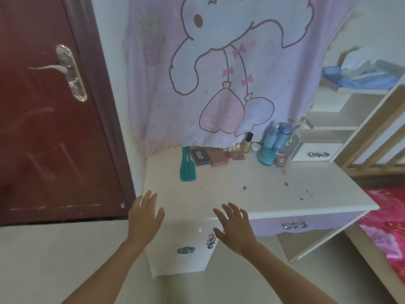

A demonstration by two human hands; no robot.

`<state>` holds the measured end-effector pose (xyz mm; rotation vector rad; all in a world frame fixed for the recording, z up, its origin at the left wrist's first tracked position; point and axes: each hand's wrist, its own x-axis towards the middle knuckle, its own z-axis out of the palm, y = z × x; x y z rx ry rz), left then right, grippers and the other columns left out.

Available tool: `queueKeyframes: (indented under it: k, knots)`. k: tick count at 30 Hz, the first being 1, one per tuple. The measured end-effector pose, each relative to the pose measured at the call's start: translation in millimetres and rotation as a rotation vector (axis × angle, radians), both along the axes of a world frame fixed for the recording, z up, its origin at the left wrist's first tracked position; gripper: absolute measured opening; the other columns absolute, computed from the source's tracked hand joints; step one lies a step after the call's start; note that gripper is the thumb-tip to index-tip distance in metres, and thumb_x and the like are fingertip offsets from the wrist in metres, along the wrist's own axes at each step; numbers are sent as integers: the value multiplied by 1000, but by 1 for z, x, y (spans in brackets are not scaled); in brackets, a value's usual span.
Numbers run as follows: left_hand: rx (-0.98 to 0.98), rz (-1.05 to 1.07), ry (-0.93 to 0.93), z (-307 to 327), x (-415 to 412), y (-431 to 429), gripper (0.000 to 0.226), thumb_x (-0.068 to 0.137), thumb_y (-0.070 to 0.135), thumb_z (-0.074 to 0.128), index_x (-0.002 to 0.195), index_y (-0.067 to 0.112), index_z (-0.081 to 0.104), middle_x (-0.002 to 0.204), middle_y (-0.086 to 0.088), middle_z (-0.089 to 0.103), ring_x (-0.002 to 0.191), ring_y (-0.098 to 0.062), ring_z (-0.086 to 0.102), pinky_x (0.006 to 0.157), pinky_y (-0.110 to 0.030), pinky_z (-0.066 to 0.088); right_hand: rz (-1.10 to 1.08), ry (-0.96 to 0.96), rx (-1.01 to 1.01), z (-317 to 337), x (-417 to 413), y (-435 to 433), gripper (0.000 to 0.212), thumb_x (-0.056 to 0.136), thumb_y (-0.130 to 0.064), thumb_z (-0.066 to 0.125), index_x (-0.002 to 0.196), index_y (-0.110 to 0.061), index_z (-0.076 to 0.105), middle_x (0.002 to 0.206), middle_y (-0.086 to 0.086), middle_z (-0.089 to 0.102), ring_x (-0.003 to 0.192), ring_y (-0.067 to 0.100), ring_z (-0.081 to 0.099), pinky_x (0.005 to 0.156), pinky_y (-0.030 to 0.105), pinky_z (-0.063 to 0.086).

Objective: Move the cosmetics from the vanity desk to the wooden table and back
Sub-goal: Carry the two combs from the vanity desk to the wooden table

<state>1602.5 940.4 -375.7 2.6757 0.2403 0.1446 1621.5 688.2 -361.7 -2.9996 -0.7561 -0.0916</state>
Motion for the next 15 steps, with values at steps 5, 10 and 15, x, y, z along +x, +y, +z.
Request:
queueKeyframes:
  k: [5,10,15]
  knots:
    - [-40,30,12,-8,50,3,61,85,43,32,130,5,47,142,-15,40,129,-39,34,103,-50,31,-54,97,10,6,50,22,44,69,-49,37,106,-26,44,91,-4,70,89,18,68,67,34,55]
    - [-55,28,69,-40,72,10,72,78,46,20,137,9,39,149,-10,29,136,-33,24,108,-44,25,-53,250,-30,-16,69,47,41,70,-49,34,104,-29,46,88,-10,69,86,11,67,67,28,54]
    - [-24,30,128,-57,90,13,65,79,42,26,124,5,54,137,-15,46,124,-37,44,95,-49,41,-47,242,13,-21,111,66,46,78,-40,44,114,-18,62,111,4,65,108,23,59,84,42,49]
